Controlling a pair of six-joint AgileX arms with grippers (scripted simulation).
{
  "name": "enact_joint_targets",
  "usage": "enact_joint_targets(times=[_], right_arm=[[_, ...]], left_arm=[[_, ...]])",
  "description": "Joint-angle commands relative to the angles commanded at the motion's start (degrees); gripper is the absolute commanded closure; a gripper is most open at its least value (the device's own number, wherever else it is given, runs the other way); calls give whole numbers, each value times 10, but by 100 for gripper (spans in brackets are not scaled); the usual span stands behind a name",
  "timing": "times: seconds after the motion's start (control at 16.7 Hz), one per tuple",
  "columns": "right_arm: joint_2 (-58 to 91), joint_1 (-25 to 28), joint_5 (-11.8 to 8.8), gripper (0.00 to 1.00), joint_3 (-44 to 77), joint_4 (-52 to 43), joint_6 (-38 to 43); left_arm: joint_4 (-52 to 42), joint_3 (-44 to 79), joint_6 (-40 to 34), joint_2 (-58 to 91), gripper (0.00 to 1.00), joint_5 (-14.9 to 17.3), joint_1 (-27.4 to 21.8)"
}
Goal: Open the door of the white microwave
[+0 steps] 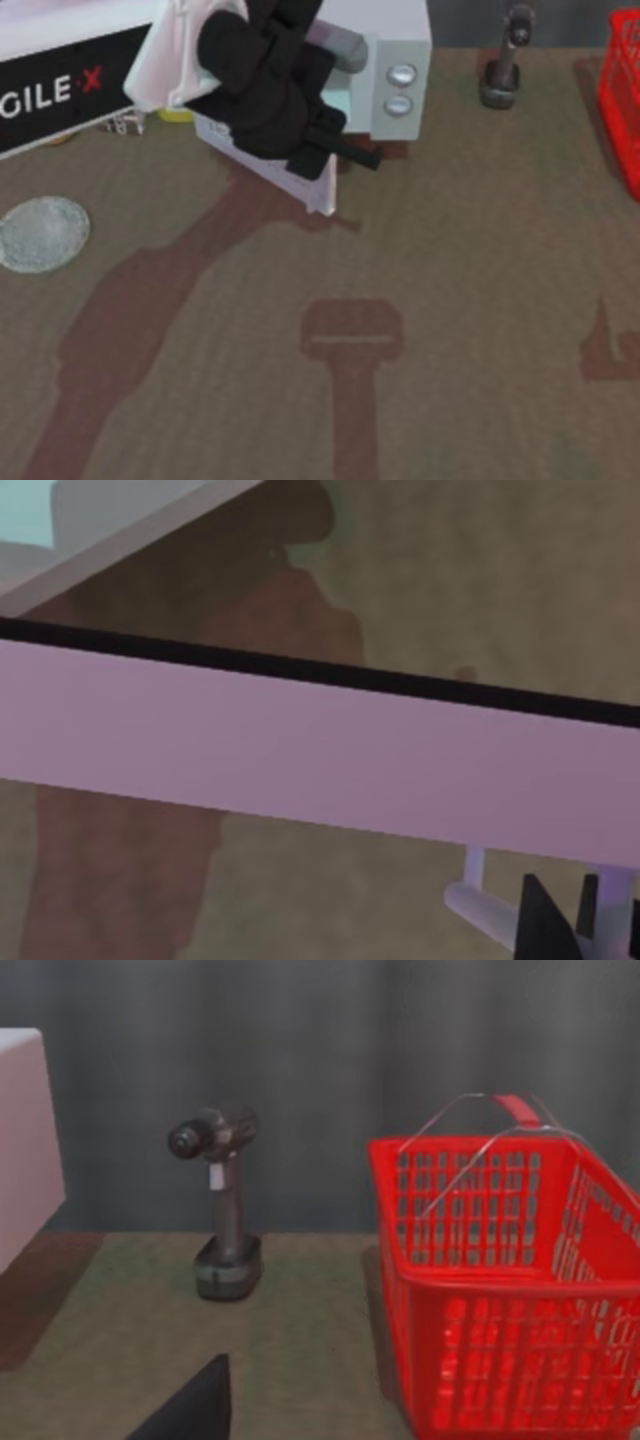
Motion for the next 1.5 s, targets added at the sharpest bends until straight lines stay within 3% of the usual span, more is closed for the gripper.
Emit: enact_joint_targets(times=[0.54,0.96,1.5], right_arm=[[0,0,0,0,0,0,0],[0,0,0,0,0,0,0],[0,0,0,0,0,0,0]], left_arm=[[0,-1,-1,-2,100,5,-3],[9,-45,70,-34,100,41,22],[9,-46,70,-35,100,41,22]])
